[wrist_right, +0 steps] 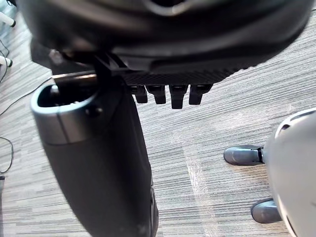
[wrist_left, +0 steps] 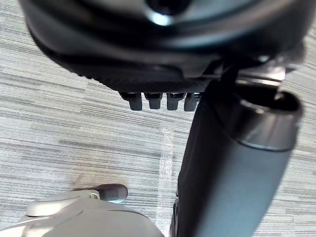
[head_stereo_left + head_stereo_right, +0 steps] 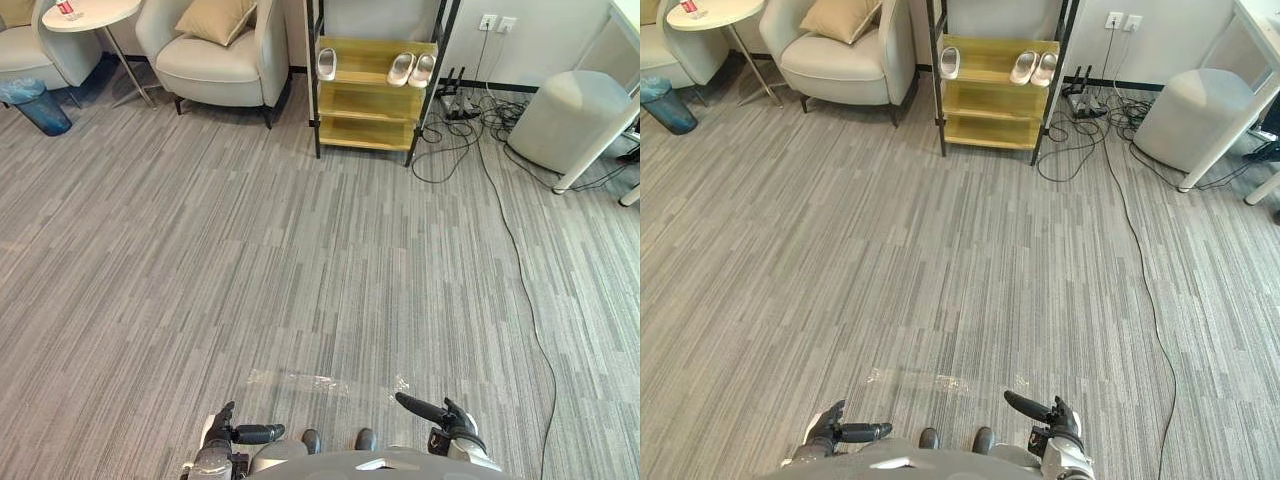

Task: Organize the slippers on the shoe rack

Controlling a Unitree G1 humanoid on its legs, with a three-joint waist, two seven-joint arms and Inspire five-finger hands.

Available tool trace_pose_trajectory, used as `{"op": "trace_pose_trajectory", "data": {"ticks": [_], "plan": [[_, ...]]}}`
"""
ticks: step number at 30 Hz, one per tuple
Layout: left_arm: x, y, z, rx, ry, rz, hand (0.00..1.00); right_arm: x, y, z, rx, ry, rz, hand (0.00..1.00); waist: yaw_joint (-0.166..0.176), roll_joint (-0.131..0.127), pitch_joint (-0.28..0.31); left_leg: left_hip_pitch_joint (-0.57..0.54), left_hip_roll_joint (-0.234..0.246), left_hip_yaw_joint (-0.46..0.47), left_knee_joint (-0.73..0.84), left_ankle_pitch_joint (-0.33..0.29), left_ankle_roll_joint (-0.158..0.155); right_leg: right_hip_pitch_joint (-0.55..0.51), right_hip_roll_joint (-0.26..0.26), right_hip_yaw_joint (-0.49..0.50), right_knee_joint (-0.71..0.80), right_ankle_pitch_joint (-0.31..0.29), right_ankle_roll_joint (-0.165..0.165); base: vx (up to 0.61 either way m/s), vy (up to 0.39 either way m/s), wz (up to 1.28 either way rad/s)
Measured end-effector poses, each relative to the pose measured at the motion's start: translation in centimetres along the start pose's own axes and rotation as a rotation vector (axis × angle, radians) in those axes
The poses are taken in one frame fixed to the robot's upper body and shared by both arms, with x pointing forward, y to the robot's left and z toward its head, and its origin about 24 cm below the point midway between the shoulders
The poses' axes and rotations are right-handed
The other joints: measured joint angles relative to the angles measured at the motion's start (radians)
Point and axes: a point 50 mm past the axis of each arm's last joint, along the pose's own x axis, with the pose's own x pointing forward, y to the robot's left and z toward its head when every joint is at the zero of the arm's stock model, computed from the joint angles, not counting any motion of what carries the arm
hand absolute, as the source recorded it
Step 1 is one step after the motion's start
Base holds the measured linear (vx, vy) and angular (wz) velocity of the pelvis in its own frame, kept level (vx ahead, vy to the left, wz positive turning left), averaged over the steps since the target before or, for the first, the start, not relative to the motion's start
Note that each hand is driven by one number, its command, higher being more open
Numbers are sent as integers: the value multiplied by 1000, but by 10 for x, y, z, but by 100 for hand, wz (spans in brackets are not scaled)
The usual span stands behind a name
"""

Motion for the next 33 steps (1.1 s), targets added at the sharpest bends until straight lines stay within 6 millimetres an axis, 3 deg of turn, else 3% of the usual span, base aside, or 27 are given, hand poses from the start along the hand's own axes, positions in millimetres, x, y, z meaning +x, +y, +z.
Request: {"op": "trace_pose_trajectory", "data": {"ticks": [26,33], "plan": [[0,-1,0,4,-1,-5,100,0,0,-1,-36,-4,4,100,4,4,3,29,2,46,0,-7,-7,15,1,45,-1,2,-2,-17,0,-5],[1,0,2,-1,-4,-6,100,0,1,2,-81,-18,16,100,9,-1,1,-35,11,94,84,-63,25,-24,7,86,-1,9,-7,-10,7,-20]]}}
